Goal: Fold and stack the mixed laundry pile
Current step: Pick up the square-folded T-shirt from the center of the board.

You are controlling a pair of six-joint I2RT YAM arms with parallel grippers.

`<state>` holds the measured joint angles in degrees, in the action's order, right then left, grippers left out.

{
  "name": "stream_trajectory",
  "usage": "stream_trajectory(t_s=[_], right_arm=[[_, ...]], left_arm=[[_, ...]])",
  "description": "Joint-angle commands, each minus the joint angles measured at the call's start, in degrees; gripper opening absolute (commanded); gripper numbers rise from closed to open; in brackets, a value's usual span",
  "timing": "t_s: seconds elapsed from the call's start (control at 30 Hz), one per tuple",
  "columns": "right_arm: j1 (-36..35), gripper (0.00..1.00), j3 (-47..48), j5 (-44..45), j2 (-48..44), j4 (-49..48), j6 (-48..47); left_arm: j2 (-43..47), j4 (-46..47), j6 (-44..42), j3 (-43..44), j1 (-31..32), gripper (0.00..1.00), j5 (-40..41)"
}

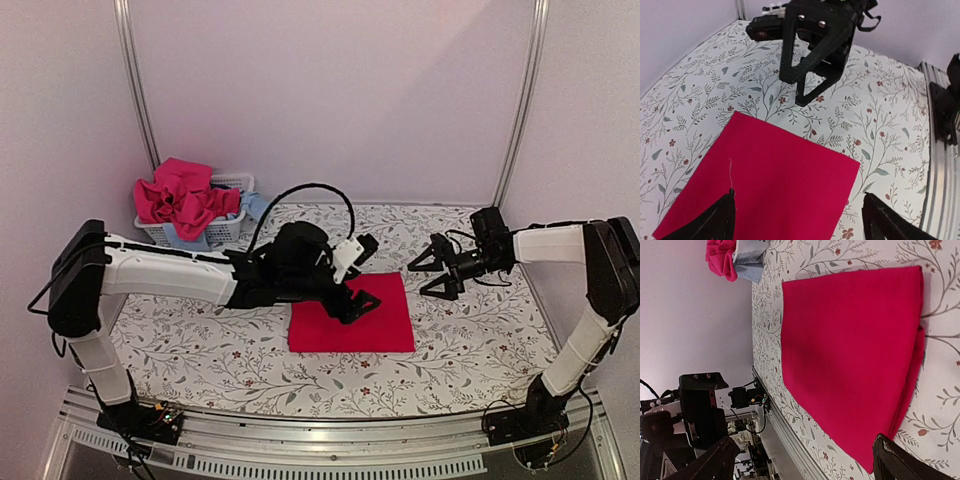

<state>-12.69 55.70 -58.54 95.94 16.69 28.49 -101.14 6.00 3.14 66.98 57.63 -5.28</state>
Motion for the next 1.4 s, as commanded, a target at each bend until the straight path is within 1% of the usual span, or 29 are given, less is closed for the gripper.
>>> stream_trajectory(t_s=[0.0,0.2,0.27,0.37,0.4,0.57,0.73,0.77,0.83,0.87,0.9,1.0,1.23,1.37], right_arm=[[2.29,0.94,-5.71,1.66,-2.44,1.74,0.63],[3.36,0.94,-10.93,1.78,-2.46,0.18,1.66],[3.55,0.94,-12.31,1.72,-2.19,-0.98,2.5],[3.6,0.94,-13.69,1.16,-1.66,-2.11,3.57],[3.57,0.94,-13.95,1.13,-1.53,-2.29,3.71],[3.56,0.94,-14.88,0.98,-1.38,-2.94,3.77],[3.59,0.94,-15.99,0.24,-0.17,-3.83,3.61],[3.59,0.94,-16.24,0.27,0.03,-3.97,3.47],[3.56,0.94,-16.88,0.38,0.25,-4.09,3.27],[3.55,0.94,-17.4,0.37,0.29,-4.3,3.16],[3.55,0.94,-17.91,-0.02,0.36,-5.02,3.29],[3.32,0.92,-19.28,-1.88,1.46,-8.2,5.09],[0.55,0.91,-19.21,-4.71,5.55,-17.95,11.96],[-2.02,0.91,-17.41,-5.36,8.18,-19.55,13.93]], left_arm=[[-7.53,-2.45,-13.24,4.53,5.55,0.82,5.11],[-17.37,-3.25,-19.92,12.07,11.12,0.51,5.91],[-20.02,-3.61,-22.06,14.23,12.14,0.45,6.36],[-23.18,-4.57,-23.06,16.93,12.86,0.37,5.72],[-24.25,-4.78,-23.08,17.29,12.98,0.36,4.49],[-27.08,-5.72,-24.02,17.77,13.24,0.33,3.41],[-29.18,-5.7,-22.94,17.51,12.98,0.33,3.7],[-29.3,-5.58,-22.21,17.63,12.83,0.3,4.19],[-28.93,-5.6,-20.7,18.33,12.29,0.15,4.44],[-28.29,-5.15,-20.11,18.67,12.15,0.04,4.86],[-27.41,-4.11,-19.75,18.6,12.02,0.0,5.08],[-25.08,-1.78,-19.35,18.85,11.87,0.0,5.13],[-22.17,-0.35,-17.04,19.18,10.6,0.0,6.68],[-21.35,-0.11,-16.39,19.06,10.12,0.0,6.77]])
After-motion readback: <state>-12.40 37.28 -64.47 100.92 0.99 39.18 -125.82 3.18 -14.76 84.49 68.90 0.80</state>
